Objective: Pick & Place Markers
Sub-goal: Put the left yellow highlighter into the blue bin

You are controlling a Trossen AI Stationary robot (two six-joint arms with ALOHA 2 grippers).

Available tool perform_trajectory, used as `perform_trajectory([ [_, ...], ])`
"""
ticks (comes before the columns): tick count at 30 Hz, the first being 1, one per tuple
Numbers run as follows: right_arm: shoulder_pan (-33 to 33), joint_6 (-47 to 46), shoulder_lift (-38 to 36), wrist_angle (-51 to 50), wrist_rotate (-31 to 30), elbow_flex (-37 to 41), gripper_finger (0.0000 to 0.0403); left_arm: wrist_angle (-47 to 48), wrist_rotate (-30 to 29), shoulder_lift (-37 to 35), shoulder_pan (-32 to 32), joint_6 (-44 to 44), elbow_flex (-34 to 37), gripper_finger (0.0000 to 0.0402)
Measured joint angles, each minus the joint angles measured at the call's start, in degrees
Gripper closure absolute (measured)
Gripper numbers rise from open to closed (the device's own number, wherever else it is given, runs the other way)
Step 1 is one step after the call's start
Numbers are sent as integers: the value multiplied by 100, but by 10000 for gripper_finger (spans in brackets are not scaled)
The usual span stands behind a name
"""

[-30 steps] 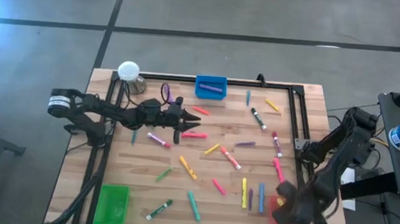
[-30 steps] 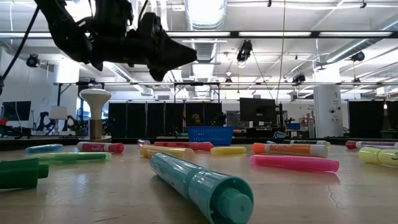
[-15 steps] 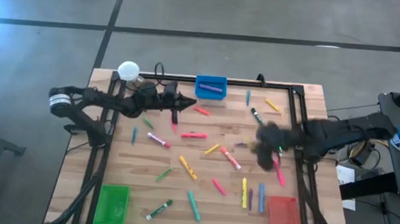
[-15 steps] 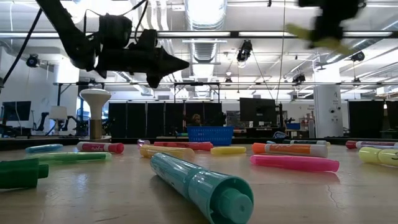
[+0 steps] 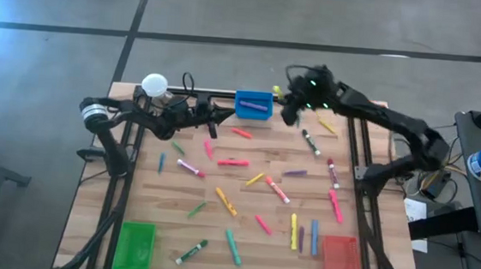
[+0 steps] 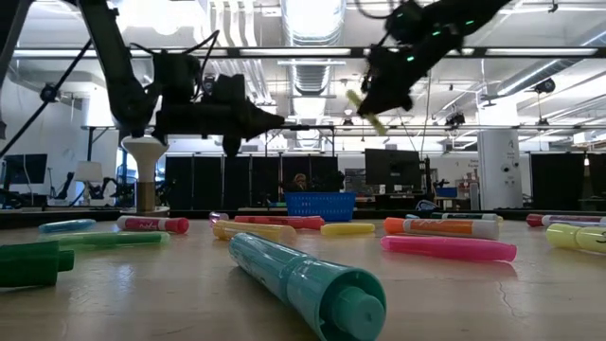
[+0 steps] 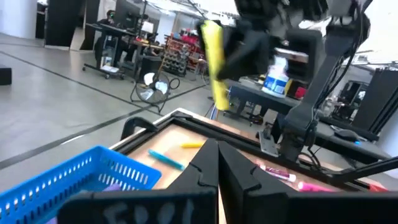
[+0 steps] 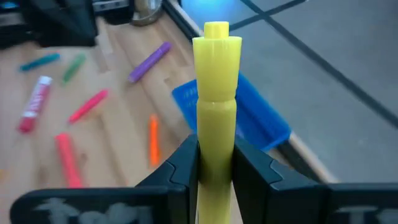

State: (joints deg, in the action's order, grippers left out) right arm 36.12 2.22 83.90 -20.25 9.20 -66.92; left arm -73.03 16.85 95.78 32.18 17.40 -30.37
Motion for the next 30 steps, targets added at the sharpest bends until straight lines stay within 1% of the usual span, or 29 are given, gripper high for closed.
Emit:
perform_trajectory([
  [3, 11, 501, 807, -211, 4, -818, 335, 13, -29, 33, 0, -198, 4, 401],
  [5, 13, 818, 1381, -569, 6, -1425, 335, 1, -29, 33, 0, -297, 33, 401],
  [8, 28, 1046, 2189, -1245, -4, -2291, 335, 32, -30, 3, 7, -323, 90, 401],
  [14, 46, 1373, 3474, -1782, -13, -3410, 335, 17, -30, -37, 16, -382, 255, 401],
  [23, 88, 1559, 4868, -2787, -26, -4936, 335, 12, -40, -39, 34, -235, 329, 401],
  [27, 76, 1578, 5232, -2904, -21, -5359, 329, 1, -40, -42, 37, -108, 344, 401],
  [30, 82, 1495, 5420, -2986, -59, -5490, 316, 12, -40, -42, 37, -96, 352, 401],
])
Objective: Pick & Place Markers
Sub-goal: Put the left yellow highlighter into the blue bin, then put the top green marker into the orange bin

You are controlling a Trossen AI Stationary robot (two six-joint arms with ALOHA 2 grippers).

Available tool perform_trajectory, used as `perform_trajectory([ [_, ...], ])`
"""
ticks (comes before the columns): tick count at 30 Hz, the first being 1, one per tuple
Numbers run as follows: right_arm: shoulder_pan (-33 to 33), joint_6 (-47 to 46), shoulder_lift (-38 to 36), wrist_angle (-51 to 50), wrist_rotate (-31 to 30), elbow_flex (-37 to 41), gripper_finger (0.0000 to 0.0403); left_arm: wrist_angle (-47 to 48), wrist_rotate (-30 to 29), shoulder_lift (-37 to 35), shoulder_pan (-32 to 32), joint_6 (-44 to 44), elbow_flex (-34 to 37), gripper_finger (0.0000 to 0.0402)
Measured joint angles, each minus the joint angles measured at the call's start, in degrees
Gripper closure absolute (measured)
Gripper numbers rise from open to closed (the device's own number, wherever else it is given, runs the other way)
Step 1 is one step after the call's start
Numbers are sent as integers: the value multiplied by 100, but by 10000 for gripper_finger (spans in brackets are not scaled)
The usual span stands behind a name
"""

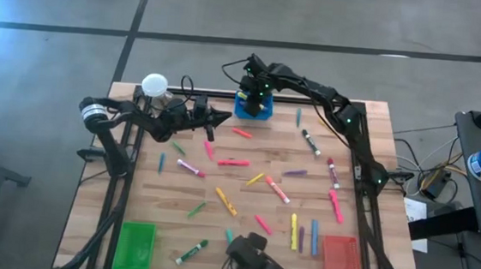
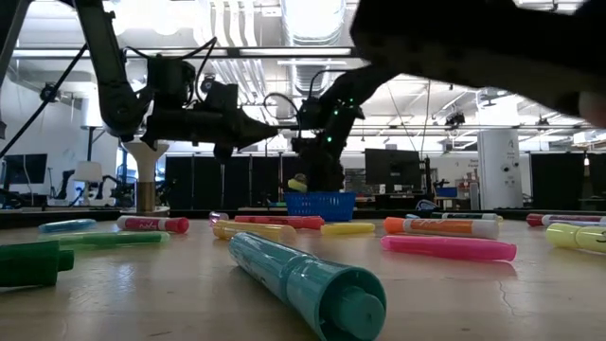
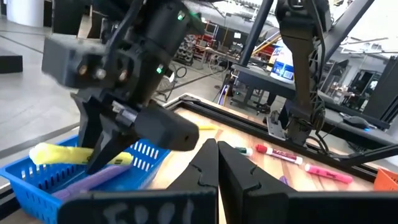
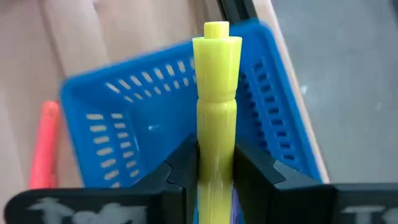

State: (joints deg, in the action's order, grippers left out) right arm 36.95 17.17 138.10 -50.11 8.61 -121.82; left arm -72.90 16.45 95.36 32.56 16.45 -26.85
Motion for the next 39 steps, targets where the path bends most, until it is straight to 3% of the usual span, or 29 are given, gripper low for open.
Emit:
perform_trajectory([
  [10, -4, -394, -47, -187, -518, -35, 282, 7, -1, -1, 0, 6, 0, 401],
  [19, -230, -993, -1025, -717, -546, 430, 378, 12, 0, -3, 9, -9, 119, 401],
  [25, -527, -1770, -2332, 527, -677, 2321, 392, -2, -2, -3, 9, -33, 257, 401],
  [31, -910, -3070, -4012, 2114, -1457, 4764, 394, -24, -2, -3, 9, -98, 318, 402],
  [35, -1061, -4055, -5150, 2016, -2359, 5900, 394, -61, -2, -3, 9, -131, 319, 402],
  [39, -949, -4948, -6142, 1849, -2420, 6757, 394, -61, -2, -3, 9, -131, 319, 402],
])
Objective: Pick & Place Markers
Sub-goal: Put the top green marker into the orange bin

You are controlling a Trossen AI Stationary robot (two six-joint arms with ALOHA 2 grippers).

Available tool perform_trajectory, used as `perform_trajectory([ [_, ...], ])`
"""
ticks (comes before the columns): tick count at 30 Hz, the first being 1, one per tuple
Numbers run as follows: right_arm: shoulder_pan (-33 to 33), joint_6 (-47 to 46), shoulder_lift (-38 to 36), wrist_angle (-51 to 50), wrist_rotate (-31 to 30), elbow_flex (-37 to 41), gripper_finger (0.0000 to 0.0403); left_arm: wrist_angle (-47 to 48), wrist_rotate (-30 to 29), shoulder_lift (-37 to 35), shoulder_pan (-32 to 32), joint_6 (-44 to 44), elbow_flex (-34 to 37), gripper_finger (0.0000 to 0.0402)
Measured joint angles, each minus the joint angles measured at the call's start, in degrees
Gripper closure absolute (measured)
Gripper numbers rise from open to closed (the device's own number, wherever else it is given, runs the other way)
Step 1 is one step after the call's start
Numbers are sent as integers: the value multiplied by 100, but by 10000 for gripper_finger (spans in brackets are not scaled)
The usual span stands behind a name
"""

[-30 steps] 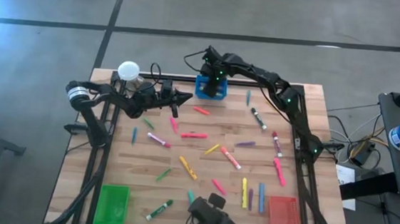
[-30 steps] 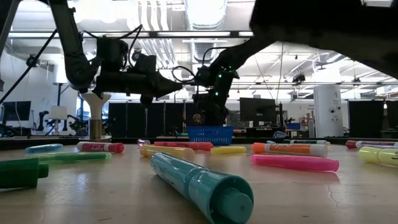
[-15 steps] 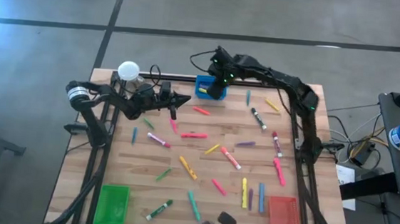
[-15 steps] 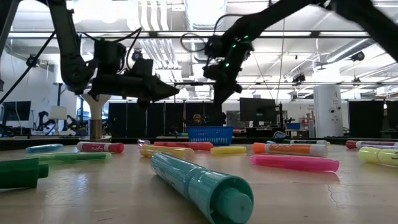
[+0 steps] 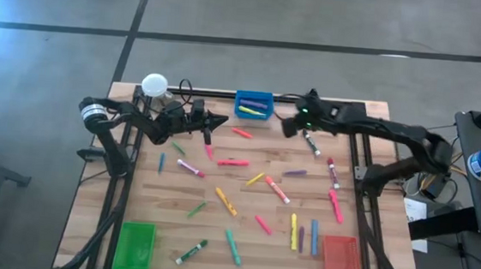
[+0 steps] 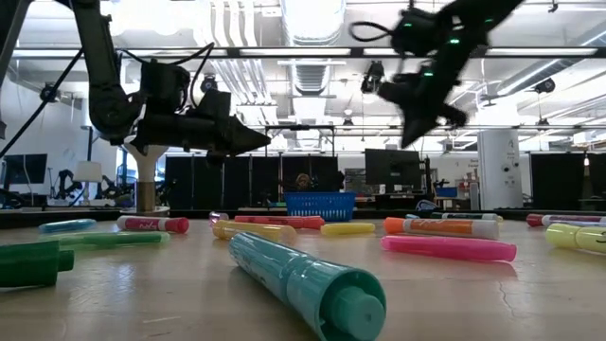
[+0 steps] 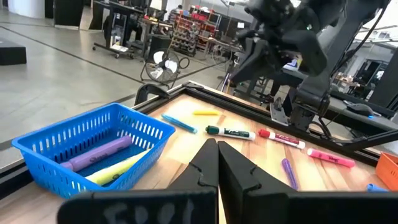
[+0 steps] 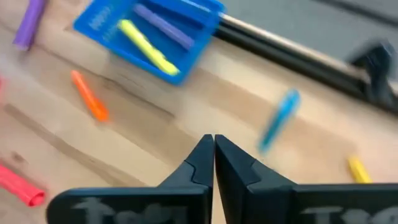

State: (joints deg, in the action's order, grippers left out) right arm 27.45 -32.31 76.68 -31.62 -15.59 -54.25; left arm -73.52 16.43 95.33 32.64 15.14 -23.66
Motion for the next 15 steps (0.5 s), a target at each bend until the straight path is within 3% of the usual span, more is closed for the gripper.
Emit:
perform_trajectory([
  [6, 338, -388, -796, -11, 109, 1068, 391, -7, 2, 0, 0, -9, 0, 402],
  [15, 642, -693, -677, -10, 407, 1648, 321, -22, 2, 0, 0, -14, -2, 401],
])
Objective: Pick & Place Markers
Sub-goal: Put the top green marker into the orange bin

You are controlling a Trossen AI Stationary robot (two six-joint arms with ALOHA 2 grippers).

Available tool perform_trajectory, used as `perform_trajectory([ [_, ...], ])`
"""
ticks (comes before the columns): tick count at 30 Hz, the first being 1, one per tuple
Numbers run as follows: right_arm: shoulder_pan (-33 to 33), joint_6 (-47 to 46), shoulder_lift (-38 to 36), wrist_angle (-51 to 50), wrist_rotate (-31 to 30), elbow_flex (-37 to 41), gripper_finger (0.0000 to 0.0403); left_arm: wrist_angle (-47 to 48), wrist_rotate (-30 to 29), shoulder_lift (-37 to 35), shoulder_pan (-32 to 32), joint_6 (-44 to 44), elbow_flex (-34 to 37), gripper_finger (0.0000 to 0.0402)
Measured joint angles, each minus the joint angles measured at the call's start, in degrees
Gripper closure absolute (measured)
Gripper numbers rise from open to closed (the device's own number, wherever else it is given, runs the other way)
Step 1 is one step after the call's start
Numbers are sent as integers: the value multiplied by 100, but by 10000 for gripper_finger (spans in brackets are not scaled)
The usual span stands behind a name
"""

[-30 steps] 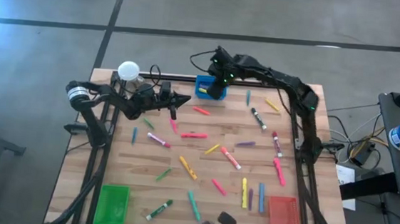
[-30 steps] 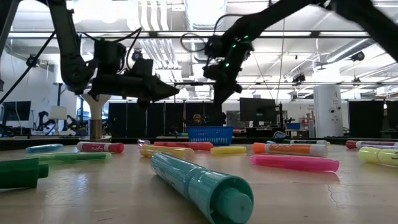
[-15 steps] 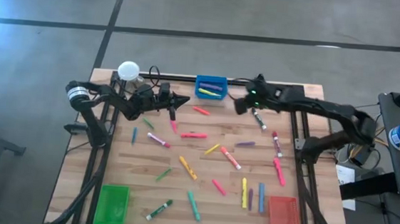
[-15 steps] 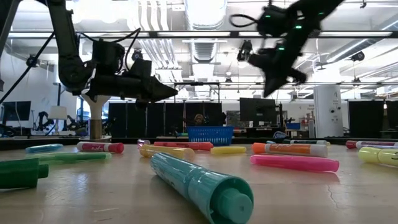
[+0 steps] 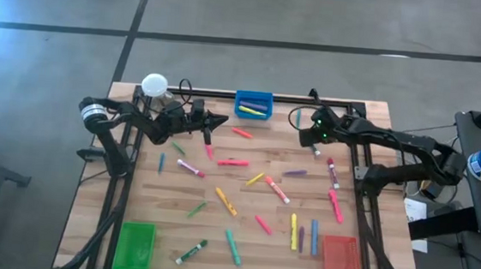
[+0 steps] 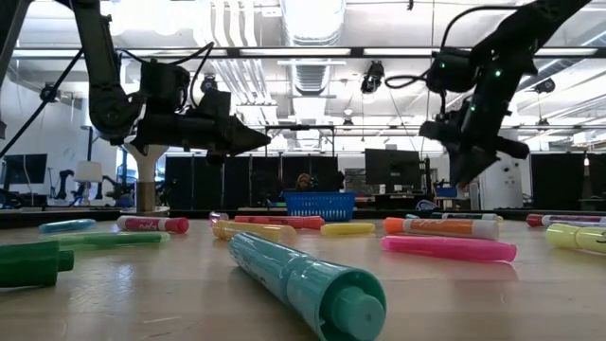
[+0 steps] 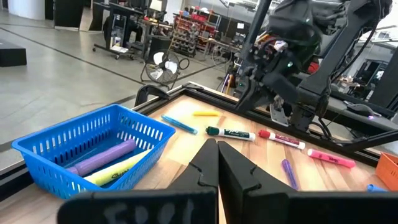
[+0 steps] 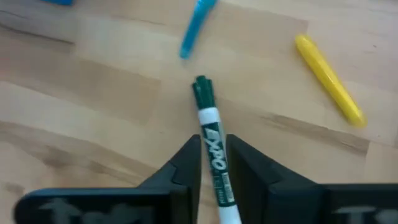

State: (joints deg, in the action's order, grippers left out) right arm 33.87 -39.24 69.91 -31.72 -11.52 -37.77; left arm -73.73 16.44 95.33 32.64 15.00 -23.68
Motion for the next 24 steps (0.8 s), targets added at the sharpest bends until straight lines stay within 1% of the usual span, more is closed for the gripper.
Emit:
perform_trajectory([
  [6, 97, 27, 500, -5, 91, -56, 274, 0, 0, 0, 0, 1, 0, 402],
  [10, 131, 201, 1023, 17, 130, -179, 256, 2, 0, 0, 0, 1, 0, 402],
  [13, 141, 315, 1407, 56, 131, -313, 252, 8, 0, 0, 0, 1, 0, 401],
  [18, 146, 345, 1902, 62, 139, -534, 272, 36, 0, 0, 0, 1, 0, 402],
  [24, 140, 365, 2109, 64, 233, -605, 321, 164, 0, 0, 0, 10, 2, 401],
])
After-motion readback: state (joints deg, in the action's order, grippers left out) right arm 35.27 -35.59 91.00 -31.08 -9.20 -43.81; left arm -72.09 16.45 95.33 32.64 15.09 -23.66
